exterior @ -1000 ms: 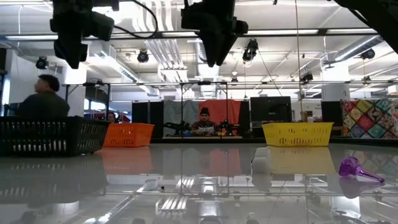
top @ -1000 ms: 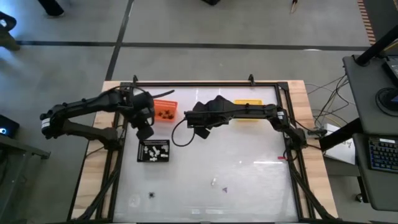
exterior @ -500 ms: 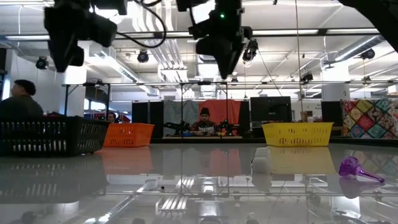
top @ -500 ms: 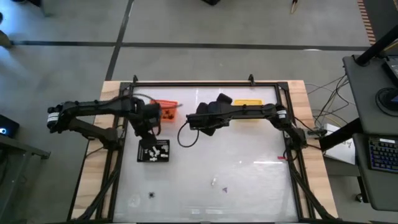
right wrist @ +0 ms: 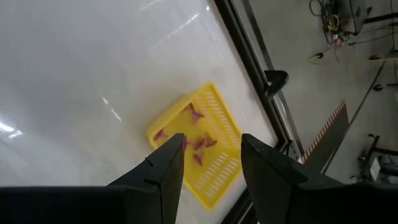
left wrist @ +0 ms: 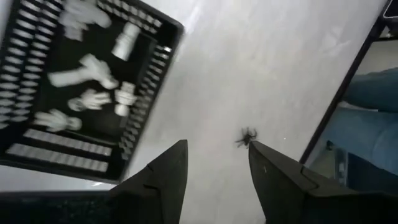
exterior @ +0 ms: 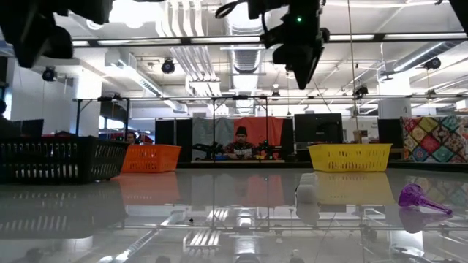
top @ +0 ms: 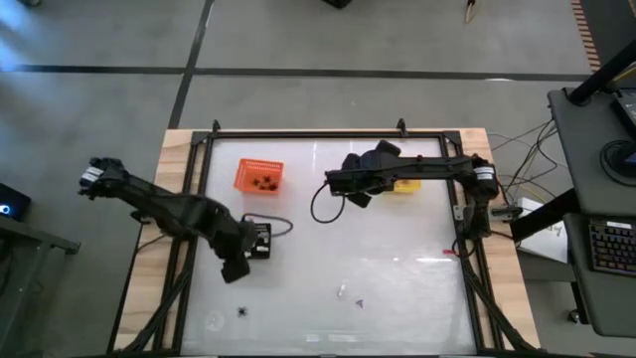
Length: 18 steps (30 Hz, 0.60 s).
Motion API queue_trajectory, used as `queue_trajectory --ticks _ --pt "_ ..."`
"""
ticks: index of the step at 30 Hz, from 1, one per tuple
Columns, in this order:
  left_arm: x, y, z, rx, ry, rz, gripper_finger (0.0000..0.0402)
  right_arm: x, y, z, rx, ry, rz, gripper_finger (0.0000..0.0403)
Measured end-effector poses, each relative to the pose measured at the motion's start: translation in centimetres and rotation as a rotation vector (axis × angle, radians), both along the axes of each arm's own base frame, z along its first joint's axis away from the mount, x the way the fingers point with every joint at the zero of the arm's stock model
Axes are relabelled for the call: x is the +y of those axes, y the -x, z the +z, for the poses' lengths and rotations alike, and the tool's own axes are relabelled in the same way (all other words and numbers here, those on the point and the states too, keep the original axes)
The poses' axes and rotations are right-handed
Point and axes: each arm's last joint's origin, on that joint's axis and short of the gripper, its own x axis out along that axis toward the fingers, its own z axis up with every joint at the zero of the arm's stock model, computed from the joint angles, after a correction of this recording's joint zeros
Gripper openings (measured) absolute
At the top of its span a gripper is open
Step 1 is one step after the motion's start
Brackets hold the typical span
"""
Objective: Sort Halloween decoration
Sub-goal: Put the black spider toy into the orange bin
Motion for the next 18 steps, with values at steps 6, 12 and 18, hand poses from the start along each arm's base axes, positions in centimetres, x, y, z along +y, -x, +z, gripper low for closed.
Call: queue_trajectory --ticks 6,12,18 --pt "-3.8 -0.1 -1.7 0.058 -0.034 -0.062 0.0153 0.1 1.1 0.3 -0.033 0.006 -0.046 0.0148" --pt "-6.8 -0.9 -4.2 0.103 -0.061 -0.127 0.0153 0.1 1.1 0.2 -0.031 0.006 -0.047 0.0148" --pt "-8.8 -1.9 -6.8 0.140 -0.072 -0.152 0.0153 0.2 1.1 0.2 -0.032 0.006 -0.046 0.0148"
